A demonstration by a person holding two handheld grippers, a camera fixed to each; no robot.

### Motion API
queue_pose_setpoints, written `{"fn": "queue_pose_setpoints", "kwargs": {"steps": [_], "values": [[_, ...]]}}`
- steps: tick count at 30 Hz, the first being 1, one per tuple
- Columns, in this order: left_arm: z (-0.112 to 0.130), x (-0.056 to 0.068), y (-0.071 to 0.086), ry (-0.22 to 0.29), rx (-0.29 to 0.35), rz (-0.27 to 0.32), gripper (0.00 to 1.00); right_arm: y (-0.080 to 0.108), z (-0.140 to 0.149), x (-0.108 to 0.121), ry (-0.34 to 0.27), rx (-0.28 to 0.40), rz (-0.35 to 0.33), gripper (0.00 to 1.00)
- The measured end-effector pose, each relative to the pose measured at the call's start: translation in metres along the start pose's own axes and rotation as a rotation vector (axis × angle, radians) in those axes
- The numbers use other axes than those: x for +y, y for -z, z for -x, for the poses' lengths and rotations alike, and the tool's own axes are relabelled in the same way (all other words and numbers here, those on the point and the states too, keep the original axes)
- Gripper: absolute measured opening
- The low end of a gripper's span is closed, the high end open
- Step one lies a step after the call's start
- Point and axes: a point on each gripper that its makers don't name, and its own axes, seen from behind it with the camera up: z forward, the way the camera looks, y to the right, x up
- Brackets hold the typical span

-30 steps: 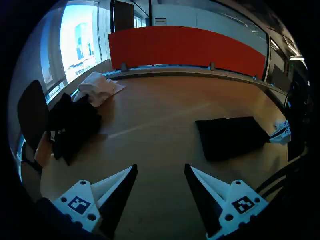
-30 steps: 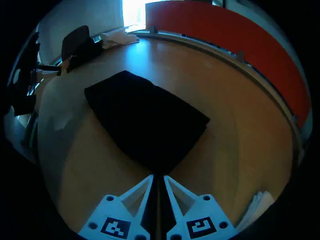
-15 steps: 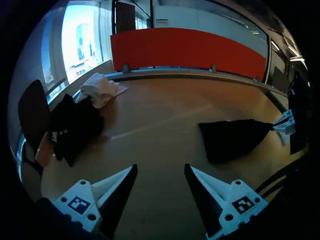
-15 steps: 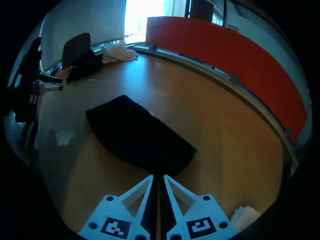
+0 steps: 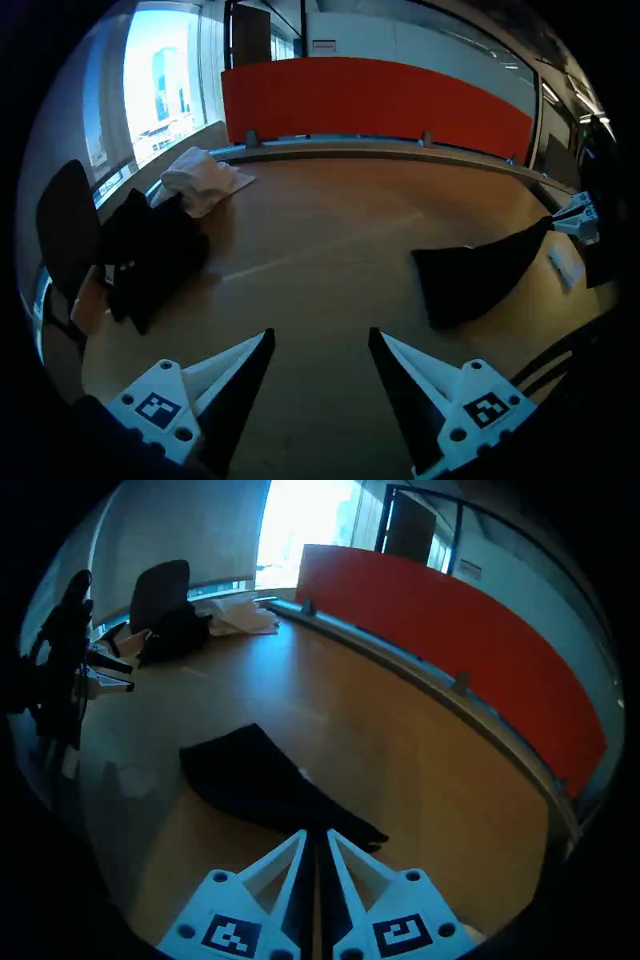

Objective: Fold towel

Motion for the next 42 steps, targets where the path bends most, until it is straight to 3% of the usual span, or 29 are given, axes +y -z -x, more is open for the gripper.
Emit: {"fn": "queue_pose_setpoints", "kwargs": {"steps": [8, 20, 32, 42], "values": [[-0.001, 0.001, 0.0, 0.004, 0.002, 0.0, 0.87, -0.001, -0.013, 0.0, 0.017, 0.01, -0.013, 0.06], [-0.006, -0.002, 0.003, 0.015, 0.013, -0.004, 0.87, -0.02, -0.048, -0.013, 0.084, 0.029, -0.069, 0.06], [-0.006, -0.003, 0.003, 0.024, 0.015, 0.0, 0.87, -0.039, -0.083, -0.043, 0.14, 0.051, -0.144, 0.07], [-0.009, -0.007, 0.007, 0.031, 0.026, 0.0, 0.87, -0.057, -0.087, -0.072, 0.168, 0.026, -0.206, 0.07]]}}
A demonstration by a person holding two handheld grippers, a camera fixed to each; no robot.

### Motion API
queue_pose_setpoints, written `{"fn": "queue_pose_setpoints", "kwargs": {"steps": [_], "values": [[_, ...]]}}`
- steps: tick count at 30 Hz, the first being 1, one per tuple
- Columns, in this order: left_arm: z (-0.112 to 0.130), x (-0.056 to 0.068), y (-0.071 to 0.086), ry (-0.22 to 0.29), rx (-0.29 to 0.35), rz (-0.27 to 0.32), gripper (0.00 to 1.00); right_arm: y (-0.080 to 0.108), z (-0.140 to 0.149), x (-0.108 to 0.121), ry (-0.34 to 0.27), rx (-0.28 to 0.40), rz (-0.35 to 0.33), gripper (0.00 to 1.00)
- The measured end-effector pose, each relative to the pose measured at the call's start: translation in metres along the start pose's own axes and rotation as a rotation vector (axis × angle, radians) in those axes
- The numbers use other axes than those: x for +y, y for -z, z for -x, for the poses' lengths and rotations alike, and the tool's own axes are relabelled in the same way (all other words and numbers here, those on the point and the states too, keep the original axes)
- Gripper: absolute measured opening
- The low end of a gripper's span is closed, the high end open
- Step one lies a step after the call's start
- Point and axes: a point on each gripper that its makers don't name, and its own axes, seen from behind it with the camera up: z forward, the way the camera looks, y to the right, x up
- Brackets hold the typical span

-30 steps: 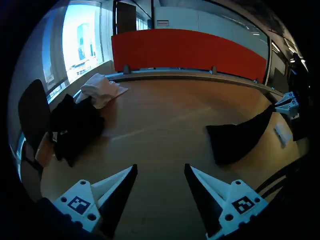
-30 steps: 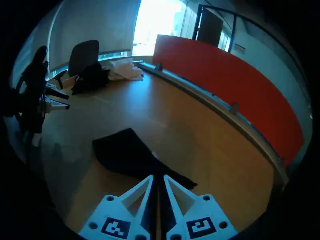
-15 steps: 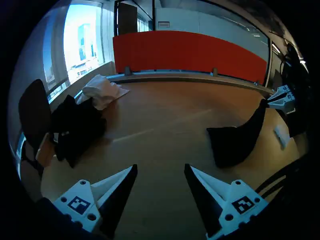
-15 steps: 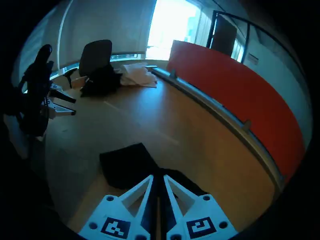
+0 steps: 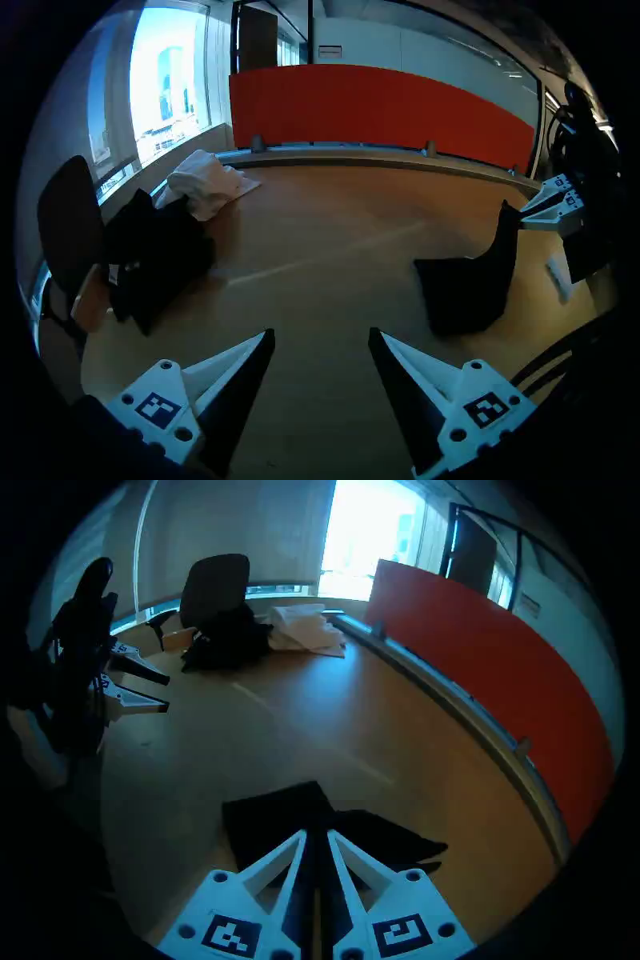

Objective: Fold towel

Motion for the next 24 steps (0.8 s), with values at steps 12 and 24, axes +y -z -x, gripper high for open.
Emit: {"fn": "queue_pose_setpoints", "kwargs": {"steps": [12, 24], "values": [[-0.002, -0.005, 0.004, 0.016, 0.008, -0.001, 0.87, -0.048, 0.0, -0.047, -0.02, -0.044, -0.115, 0.07], [0.001, -0.005, 0.003, 0.029, 0.002, 0.008, 0.87, -0.083, 0.02, -0.078, -0.075, -0.114, -0.185, 0.08]]}}
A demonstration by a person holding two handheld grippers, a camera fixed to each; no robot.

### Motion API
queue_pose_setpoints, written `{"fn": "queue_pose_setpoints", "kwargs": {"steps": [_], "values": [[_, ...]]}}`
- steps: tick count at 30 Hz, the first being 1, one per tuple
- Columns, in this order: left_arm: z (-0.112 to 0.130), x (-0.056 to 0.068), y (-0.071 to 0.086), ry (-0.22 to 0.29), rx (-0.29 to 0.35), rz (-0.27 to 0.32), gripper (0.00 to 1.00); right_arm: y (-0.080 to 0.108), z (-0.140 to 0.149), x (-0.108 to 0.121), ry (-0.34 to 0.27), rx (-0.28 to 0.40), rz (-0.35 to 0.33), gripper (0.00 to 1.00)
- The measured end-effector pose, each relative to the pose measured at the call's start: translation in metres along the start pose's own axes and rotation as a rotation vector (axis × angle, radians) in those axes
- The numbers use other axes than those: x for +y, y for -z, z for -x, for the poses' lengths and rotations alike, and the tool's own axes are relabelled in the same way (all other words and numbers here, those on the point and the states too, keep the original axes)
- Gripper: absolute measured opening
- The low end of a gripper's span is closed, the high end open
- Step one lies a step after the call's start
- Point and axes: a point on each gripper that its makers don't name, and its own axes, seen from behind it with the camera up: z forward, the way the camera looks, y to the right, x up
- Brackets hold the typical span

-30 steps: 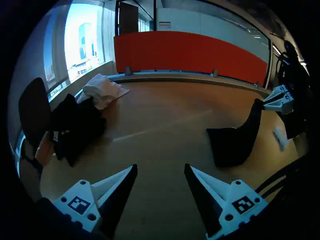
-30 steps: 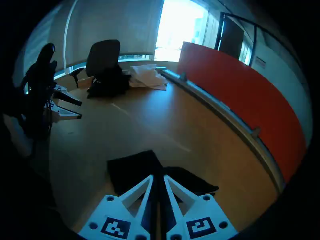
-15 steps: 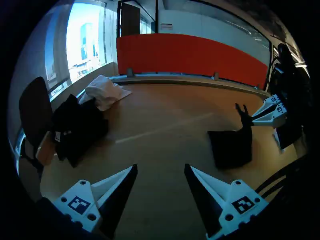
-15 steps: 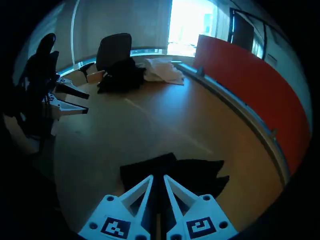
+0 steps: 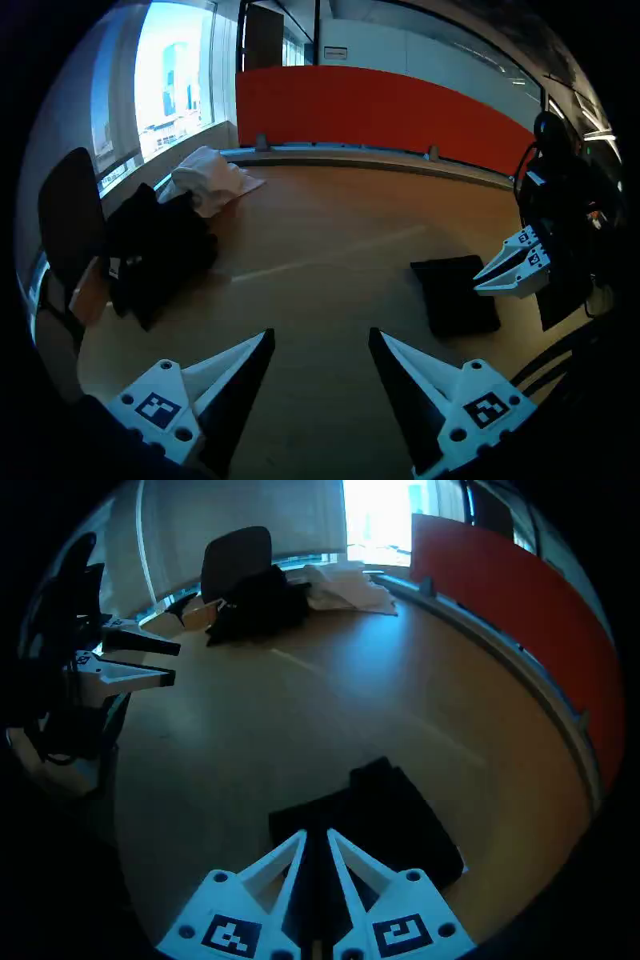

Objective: Fold towel

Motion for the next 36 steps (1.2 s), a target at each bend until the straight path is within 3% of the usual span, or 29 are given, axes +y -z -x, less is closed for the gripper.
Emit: {"fn": "queue_pose_setpoints", "kwargs": {"steps": [8, 16, 20, 36], "values": [[0.0, 0.002, -0.001, -0.005, -0.004, 0.006, 0.87, -0.005, 0.001, 0.0, -0.03, -0.004, 0.001, 0.09], [0.0, 0.002, -0.001, -0.009, -0.005, 0.008, 0.87, -0.002, 0.005, -0.002, -0.04, 0.0, 0.007, 0.83], [-0.001, 0.002, -0.001, -0.012, -0.004, 0.007, 0.87, 0.002, 0.01, 0.002, -0.056, -0.002, 0.024, 0.87], [-0.001, 0.003, 0.0, -0.021, -0.003, 0.009, 0.87, 0.023, 0.04, 0.009, -0.118, -0.002, 0.076, 0.87]]}}
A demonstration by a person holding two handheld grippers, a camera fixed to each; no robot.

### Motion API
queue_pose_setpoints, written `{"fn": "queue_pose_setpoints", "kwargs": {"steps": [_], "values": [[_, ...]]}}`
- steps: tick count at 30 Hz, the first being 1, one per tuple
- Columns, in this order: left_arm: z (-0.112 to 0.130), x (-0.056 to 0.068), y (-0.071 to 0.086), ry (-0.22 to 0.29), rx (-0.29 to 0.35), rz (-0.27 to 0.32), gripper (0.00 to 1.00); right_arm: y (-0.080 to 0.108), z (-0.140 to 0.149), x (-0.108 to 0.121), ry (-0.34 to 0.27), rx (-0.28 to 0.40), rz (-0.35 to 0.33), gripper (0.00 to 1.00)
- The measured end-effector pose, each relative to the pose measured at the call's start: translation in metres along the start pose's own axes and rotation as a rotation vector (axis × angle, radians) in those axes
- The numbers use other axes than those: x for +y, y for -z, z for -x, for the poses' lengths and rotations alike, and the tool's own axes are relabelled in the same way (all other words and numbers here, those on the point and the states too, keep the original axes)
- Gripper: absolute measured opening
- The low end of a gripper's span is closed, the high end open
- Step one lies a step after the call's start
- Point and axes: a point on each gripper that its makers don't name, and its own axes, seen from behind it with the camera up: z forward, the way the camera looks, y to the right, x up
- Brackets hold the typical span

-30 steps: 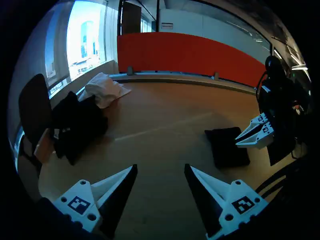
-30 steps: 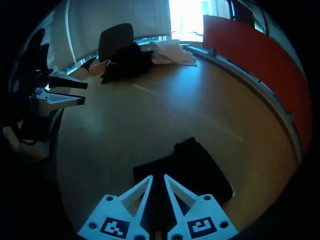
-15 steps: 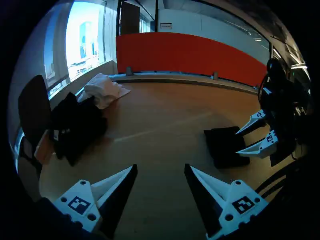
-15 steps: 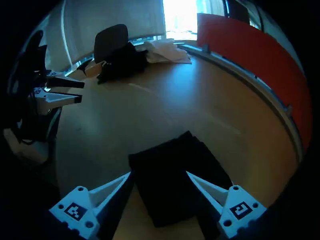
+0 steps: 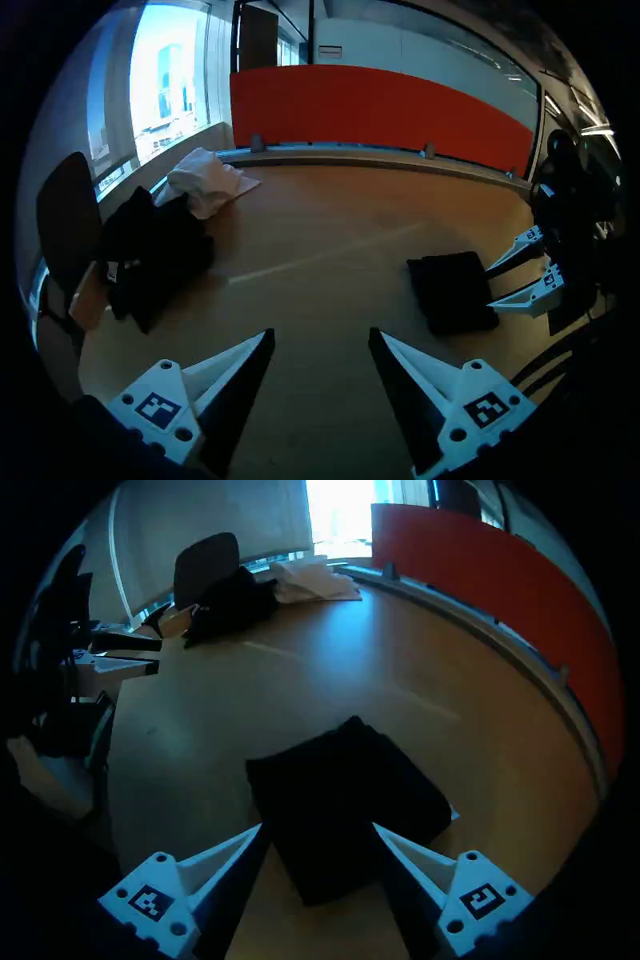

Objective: Fold towel

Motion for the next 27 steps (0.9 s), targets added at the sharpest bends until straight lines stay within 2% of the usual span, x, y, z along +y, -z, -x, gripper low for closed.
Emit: {"fn": "queue_pose_setpoints", "kwargs": {"steps": [14, 27], "values": [[0.0, 0.004, 0.001, -0.011, 0.002, 0.008, 0.87, 0.014, 0.038, 0.006, -0.051, -0.026, 0.047, 0.87], [0.004, 0.006, 0.003, -0.011, -0.001, 0.01, 0.87, 0.011, 0.072, -0.001, -0.076, -0.074, 0.063, 0.85]]}}
